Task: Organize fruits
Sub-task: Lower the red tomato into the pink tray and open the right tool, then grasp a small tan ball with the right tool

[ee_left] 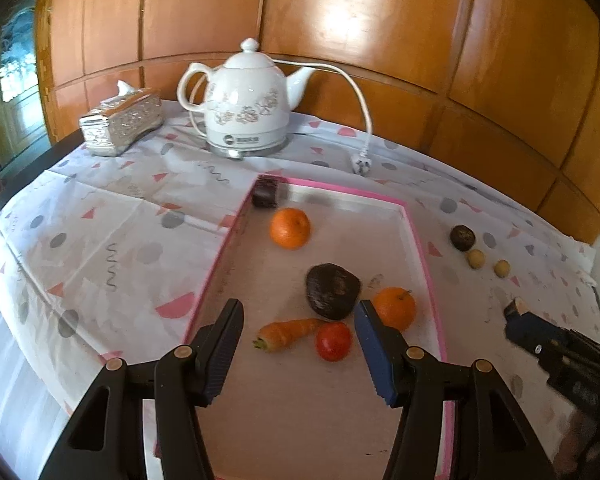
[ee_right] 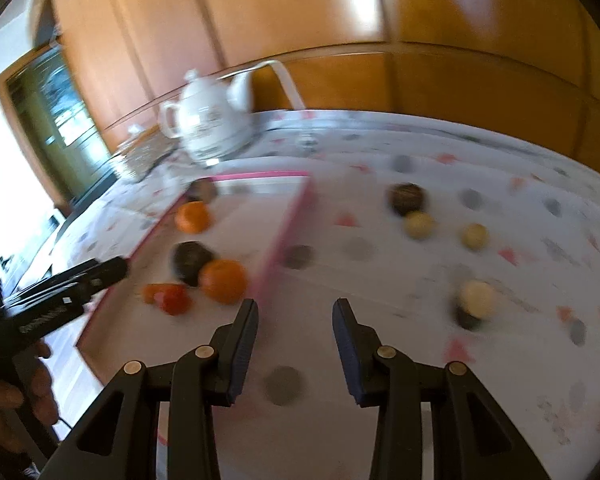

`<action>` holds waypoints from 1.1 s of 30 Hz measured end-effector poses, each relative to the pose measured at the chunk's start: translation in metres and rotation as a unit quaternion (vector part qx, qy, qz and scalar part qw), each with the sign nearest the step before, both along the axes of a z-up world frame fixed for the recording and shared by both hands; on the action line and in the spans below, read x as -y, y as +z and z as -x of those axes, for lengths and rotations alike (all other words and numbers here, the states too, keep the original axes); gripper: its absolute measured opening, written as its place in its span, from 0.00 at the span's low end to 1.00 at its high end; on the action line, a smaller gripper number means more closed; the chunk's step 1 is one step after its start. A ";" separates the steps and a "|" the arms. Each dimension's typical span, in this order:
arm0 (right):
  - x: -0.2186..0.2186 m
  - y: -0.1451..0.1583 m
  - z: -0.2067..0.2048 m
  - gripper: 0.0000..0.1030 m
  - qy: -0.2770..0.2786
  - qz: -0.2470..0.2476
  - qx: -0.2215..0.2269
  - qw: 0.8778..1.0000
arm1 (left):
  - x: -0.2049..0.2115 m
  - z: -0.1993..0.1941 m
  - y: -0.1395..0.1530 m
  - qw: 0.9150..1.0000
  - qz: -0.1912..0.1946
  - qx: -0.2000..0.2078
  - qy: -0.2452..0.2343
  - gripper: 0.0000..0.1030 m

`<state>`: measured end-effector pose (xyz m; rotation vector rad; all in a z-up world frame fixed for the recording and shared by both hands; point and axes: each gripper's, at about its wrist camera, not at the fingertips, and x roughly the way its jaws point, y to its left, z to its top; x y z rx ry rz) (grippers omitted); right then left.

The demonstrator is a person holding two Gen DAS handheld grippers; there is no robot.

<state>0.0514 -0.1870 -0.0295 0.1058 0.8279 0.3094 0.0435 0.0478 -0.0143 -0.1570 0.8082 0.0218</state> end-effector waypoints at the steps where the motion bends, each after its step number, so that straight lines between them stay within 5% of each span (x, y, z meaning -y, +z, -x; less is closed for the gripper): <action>1: 0.008 -0.001 0.000 0.38 -0.011 0.000 -0.002 1.000 | 0.002 0.000 0.000 1.000 -0.001 -0.001 -0.004 0.57; 8: 0.072 -0.016 -0.003 0.38 -0.096 0.001 -0.019 0.995 | 0.019 -0.003 0.001 0.999 -0.009 0.000 -0.031 0.57; 16: 0.101 -0.034 -0.029 0.38 -0.130 -0.026 -0.041 0.990 | 0.033 -0.008 -0.001 0.999 -0.010 -0.008 -0.049 0.57; 21: 0.101 -0.048 -0.049 0.41 -0.128 -0.064 -0.064 0.988 | 0.048 -0.015 0.001 0.997 -0.005 -0.009 -0.074 0.57; 25: 0.091 -0.044 -0.050 0.41 -0.061 -0.136 -0.065 0.987 | 0.063 -0.021 0.003 0.995 -0.003 -0.008 -0.102 0.57; 33: 0.115 -0.036 -0.051 0.40 -0.120 -0.079 -0.044 0.989 | 0.109 -0.035 -0.001 0.985 0.005 -0.018 -0.170 0.57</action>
